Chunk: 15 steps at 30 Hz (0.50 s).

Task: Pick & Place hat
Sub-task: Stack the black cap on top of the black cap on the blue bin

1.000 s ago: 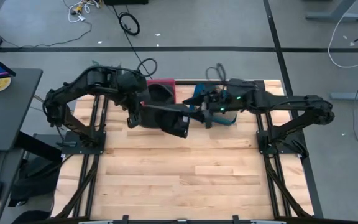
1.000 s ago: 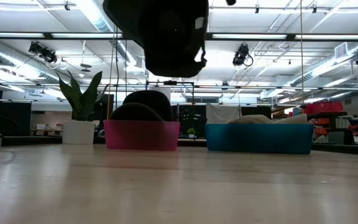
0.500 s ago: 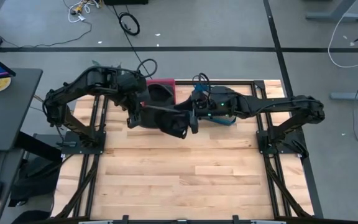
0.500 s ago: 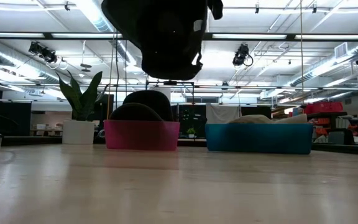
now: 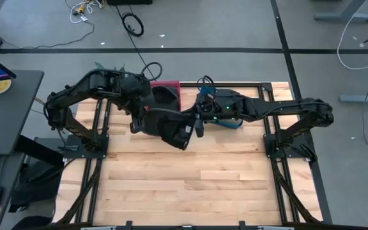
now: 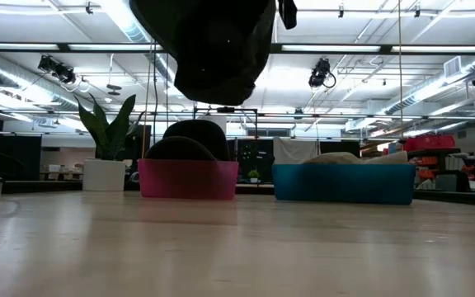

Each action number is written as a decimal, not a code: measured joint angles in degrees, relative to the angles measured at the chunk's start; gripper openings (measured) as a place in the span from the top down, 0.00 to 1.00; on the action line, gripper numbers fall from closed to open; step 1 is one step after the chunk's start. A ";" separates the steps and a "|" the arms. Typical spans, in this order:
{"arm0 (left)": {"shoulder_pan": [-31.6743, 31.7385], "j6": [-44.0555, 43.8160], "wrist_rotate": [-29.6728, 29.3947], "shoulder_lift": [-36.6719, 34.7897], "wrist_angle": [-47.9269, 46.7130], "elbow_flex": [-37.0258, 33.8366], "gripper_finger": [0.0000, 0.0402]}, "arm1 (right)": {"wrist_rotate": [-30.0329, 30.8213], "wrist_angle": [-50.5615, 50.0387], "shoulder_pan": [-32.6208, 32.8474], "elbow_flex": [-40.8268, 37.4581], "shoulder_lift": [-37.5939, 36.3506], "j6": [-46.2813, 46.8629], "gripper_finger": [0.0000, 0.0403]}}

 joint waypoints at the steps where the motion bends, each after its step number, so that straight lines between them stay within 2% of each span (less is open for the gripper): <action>1: 0.00 0.00 -0.03 0.00 0.07 0.00 0.96 | 0.11 -0.02 0.00 0.00 0.00 1.14 0.96; 6: -0.08 2.30 2.80 0.00 0.29 0.00 0.93 | 0.30 -0.28 0.00 0.00 -0.30 3.47 0.98; 15: -0.61 3.64 -0.75 -0.05 3.42 0.04 0.71 | 0.46 -5.22 -0.03 -0.07 -3.57 5.06 0.99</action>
